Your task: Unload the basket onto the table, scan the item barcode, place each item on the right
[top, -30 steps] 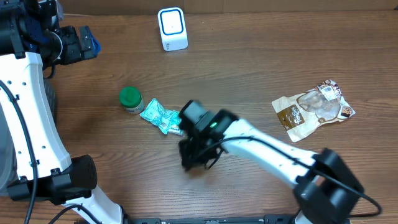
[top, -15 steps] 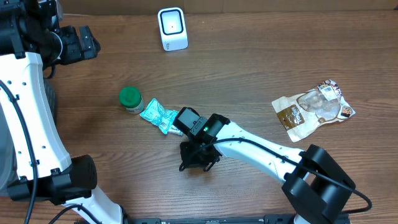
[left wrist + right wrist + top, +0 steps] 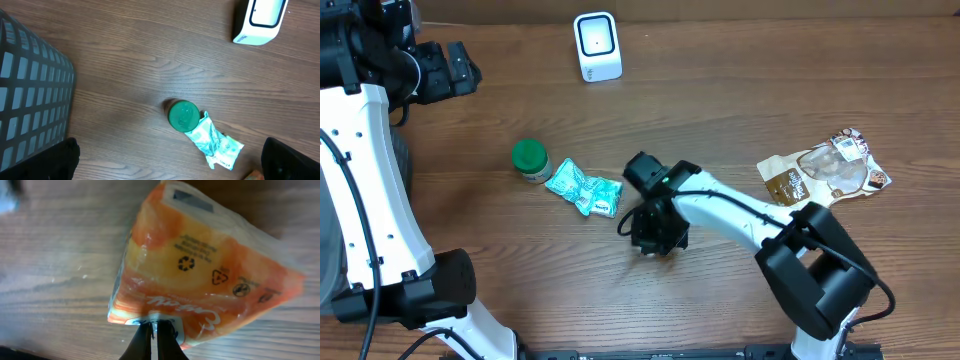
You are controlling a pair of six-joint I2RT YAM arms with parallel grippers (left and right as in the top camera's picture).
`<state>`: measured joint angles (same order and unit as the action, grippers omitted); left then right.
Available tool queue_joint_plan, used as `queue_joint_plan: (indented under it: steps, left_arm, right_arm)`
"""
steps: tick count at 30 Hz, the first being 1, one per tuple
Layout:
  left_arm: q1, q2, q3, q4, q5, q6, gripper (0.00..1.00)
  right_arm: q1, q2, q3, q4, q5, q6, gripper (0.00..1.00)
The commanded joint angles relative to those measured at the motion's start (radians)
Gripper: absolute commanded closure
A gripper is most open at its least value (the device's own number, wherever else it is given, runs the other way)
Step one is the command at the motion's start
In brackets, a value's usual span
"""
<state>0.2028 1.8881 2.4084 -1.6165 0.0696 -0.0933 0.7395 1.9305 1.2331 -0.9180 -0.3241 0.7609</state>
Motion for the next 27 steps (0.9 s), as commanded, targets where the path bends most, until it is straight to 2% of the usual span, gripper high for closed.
queue_joint_plan:
  steps: [1, 6, 13, 16, 20, 27]
  left_arm:
    - [-0.012, -0.003, 0.001, 0.001, -0.006, 0.019, 0.00]
    - [-0.012, -0.003, 0.001, 0.001, -0.006, 0.019, 0.00]
    - [-0.012, -0.003, 0.001, 0.001, -0.006, 0.019, 0.00]
    - [-0.012, -0.003, 0.001, 0.001, -0.006, 0.019, 0.00]
    - [-0.012, -0.003, 0.001, 0.001, -0.006, 0.019, 0.00]
    - [-0.012, -0.003, 0.001, 0.001, -0.006, 0.019, 0.00]
  right_arm:
    - [-0.084, 0.013, 0.032, -0.015, 0.008, -0.119, 0.96]
    - [-0.171, 0.013, 0.076, -0.076, 0.016, -0.450, 0.96]
    - [-0.263, 0.013, 0.080, -0.097, 0.249, -0.726, 0.96]
    - [-0.283, 0.013, 0.080, -0.071, 0.254, -0.787, 0.96]
    - [-0.286, 0.013, 0.104, -0.072, 0.224, -0.789, 0.96]
    - [-0.314, 0.005, 0.259, -0.208, 0.104, -0.789, 0.96]
